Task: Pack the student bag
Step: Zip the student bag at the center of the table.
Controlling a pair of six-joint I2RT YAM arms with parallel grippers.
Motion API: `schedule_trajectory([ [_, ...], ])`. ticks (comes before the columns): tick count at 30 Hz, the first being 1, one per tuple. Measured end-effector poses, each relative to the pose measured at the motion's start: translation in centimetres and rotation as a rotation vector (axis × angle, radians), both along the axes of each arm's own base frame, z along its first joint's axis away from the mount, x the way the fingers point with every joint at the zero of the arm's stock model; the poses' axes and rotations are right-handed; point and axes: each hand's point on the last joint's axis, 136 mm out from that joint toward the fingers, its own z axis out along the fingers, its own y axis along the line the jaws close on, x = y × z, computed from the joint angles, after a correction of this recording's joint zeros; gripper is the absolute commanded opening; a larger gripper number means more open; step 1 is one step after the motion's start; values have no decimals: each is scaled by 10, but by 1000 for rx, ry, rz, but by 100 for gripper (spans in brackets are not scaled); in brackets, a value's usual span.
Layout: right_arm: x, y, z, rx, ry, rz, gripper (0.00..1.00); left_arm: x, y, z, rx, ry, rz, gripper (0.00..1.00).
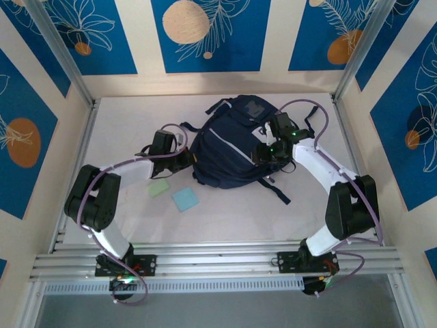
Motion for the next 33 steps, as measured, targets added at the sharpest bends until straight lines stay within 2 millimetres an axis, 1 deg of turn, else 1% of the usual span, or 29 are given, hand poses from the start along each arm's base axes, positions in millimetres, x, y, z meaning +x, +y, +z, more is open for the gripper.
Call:
schedule_trajectory([
  [3,2,7,1,35,-14,1,74,0,0,1,3,-3,5,0],
  [5,4,9,-3,47,-7,-5,80,0,0,1,5,-5,8,0],
  [7,9,11,-10,56,-2,-15,84,-2,0,1,7,-6,9,0],
  [14,23,22,-38,90,37,-23,86,-4,-3,0,19,-10,9,0],
  [20,21,34,-45,130,64,-29,86,-3,-8,2,19,-21,25,0],
  [23,5,51,-47,136,80,2,86,-2,-7,2,28,-24,41,0],
  [26,-23,75,-46,158,107,53,86,-1,-8,2,26,-24,57,0],
  [28,-46,90,-41,206,137,84,86,0,-11,3,24,-30,60,0],
  [30,-63,100,-34,263,164,104,85,-1,-14,4,20,-31,56,0],
  [32,-68,106,-26,312,175,108,85,-3,-16,4,17,-29,54,0],
  [33,-67,108,-22,330,171,109,85,-3,-17,4,17,-29,52,0],
])
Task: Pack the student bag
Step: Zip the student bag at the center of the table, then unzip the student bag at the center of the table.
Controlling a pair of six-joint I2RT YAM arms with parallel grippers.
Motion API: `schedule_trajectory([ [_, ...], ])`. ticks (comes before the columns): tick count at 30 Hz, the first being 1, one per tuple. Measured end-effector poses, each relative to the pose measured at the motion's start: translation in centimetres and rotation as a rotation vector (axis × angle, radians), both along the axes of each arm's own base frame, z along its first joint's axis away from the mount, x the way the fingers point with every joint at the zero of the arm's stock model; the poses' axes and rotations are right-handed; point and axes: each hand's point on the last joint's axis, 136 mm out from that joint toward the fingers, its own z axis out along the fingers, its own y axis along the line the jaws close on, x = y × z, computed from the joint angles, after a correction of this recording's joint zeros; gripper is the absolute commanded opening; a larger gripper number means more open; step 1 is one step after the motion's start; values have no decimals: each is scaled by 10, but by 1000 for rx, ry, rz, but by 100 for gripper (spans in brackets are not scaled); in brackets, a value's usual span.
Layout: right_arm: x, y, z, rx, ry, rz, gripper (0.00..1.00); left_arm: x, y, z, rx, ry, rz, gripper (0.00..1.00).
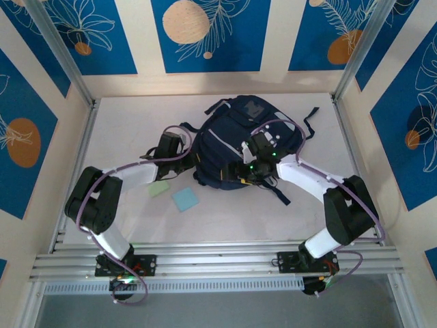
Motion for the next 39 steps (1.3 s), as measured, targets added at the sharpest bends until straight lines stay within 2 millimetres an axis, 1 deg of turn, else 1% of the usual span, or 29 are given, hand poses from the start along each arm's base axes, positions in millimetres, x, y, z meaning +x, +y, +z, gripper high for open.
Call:
schedule_trajectory([
  [4,1,1,9,45,2,-1,85,-1,-1,0,4,-1,-3,0],
  [6,6,-5,12,50,-4,-19,84,-1,0,-1,14,-5,-8,0],
  [8,13,-15,18,47,-31,-48,84,-2,2,-3,33,-7,-13,1],
  [9,17,-23,22,36,-52,-70,82,-3,3,-3,47,-10,-17,6],
  [12,32,-48,28,-8,-99,-148,72,-5,5,3,88,-28,-40,23],
  [14,42,-63,27,-31,-110,-204,67,-7,9,9,118,-43,-49,30],
  [16,51,-76,24,-46,-111,-256,61,-9,13,17,136,-61,-47,33],
  [17,57,-81,23,-50,-113,-281,59,-10,15,23,144,-75,-47,34],
  [19,67,-90,18,-57,-111,-329,58,-12,16,32,149,-93,-49,37],
  [21,76,-93,8,-58,-96,-357,58,-16,14,37,152,-104,-54,38],
  [23,82,-93,-3,-61,-74,-372,59,-21,9,38,158,-103,-69,39],
  [27,89,-92,-26,-72,-19,-398,64,-37,-9,36,176,-97,-121,41],
  [29,91,-92,-31,-71,-10,-410,62,-44,-20,38,177,-106,-149,41],
  [30,92,-92,-32,-70,-11,-416,59,-47,-26,40,177,-113,-163,42],
  [31,95,-91,-32,-63,-16,-422,45,-49,-31,41,177,-120,-174,42],
  [33,97,-90,-31,-51,-16,-439,12,-53,-42,43,179,-130,-194,44],
  [34,97,-90,-32,-46,-8,-449,0,-54,-47,43,180,-133,-205,45],
  [35,97,-90,-32,-36,0,-457,0,-54,-52,43,183,-135,-211,45],
  [39,103,-80,-22,27,-4,-491,0,-53,-74,41,192,-143,-244,48],
])
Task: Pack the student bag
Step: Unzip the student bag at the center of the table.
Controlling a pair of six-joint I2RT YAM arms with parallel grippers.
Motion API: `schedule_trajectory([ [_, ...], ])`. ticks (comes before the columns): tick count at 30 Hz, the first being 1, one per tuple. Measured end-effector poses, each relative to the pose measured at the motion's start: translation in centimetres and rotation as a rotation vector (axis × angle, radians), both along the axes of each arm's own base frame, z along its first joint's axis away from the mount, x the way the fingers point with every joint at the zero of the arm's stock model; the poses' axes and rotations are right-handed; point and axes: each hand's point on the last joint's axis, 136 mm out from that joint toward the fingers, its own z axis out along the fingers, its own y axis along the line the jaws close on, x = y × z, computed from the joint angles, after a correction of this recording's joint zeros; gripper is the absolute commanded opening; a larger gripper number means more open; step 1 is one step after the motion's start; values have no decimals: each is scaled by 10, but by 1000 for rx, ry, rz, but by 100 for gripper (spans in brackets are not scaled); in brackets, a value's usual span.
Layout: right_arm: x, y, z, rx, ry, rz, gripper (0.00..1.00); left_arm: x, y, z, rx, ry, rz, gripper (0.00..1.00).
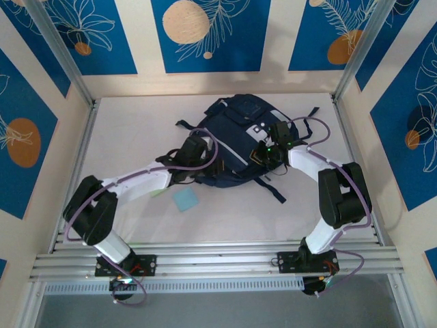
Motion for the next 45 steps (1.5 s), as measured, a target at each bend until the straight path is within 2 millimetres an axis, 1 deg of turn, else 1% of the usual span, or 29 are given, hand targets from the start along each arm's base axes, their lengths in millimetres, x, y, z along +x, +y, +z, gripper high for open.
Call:
schedule_trajectory([
  [2,0,5,9,17,-17,-14,0,1,-10,-1,6,-5,-12,49],
  [4,-1,11,23,36,-43,-33,0,2,-20,-1,11,-11,-20,50],
  [7,-3,18,43,68,-80,-56,0,4,-29,-4,19,-12,-25,51],
  [9,-4,20,49,94,-87,-73,0,4,-32,-6,26,-13,-22,51],
  [11,-6,21,49,112,-85,-92,0,5,-35,-8,34,-15,-19,51],
  [14,-7,20,45,125,-73,-125,0,4,-39,-12,51,-13,-14,52],
  [19,-8,21,39,138,-68,-160,0,3,-42,-26,100,1,0,49],
  [21,-9,20,38,139,-65,-172,0,2,-45,-28,118,0,-1,49],
  [24,-8,19,41,150,-70,-186,0,-3,-47,-32,155,-10,-4,43],
  [28,-8,19,44,158,-73,-196,0,-6,-47,-39,193,-17,-9,25],
  [32,-9,18,44,157,-75,-200,0,-6,-47,-45,215,-5,-13,12],
  [34,-9,17,43,155,-79,-202,0,-6,-48,-46,221,-4,-19,2],
  [35,-10,16,43,155,-79,-203,0,-6,-48,-46,224,-4,-22,0],
  [39,-10,12,43,154,-89,-202,0,-5,-45,-46,237,-5,-37,0],
  [42,-11,9,44,152,-96,-169,0,-4,-42,-43,238,-8,-91,0],
  [43,-11,8,45,152,-102,-155,0,-3,-39,-41,240,-12,-111,0],
  [45,-11,3,48,147,-118,-124,0,2,-25,-34,260,-23,-144,0],
])
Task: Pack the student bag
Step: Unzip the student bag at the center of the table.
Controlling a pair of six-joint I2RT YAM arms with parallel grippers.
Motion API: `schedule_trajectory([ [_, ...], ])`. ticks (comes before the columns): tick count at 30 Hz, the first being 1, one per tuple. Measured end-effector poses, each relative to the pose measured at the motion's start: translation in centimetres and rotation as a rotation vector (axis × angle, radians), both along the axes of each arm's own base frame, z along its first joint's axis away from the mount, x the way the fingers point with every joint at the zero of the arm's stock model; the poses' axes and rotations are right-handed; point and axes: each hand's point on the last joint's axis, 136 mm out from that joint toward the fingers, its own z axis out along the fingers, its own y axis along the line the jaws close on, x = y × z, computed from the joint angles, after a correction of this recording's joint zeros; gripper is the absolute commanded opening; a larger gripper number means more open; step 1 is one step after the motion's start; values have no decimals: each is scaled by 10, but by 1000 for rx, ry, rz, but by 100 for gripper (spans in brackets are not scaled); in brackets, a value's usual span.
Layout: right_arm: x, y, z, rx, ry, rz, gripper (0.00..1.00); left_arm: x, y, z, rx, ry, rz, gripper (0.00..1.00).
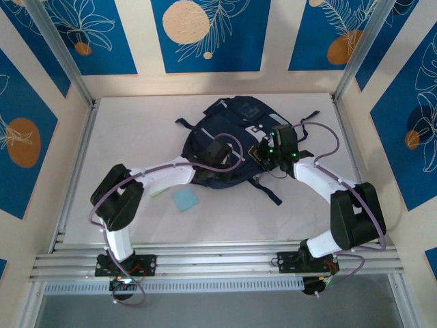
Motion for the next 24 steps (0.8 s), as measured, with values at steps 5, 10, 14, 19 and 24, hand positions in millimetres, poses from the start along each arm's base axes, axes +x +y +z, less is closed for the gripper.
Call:
schedule_trajectory([
  [5,-3,-11,5,-26,-35,72,0,16,29,15,26,-31,-67,0],
  [10,-6,-16,4,-40,-52,163,0,17,35,13,67,-57,-159,0],
  [14,6,-22,-3,-65,-21,219,0,14,28,16,53,-65,-219,0],
  [19,31,-36,-14,-70,14,226,0,2,6,26,-5,-71,-296,0],
  [24,58,-45,-18,-53,51,205,30,-9,-24,41,-96,-70,-341,0],
])
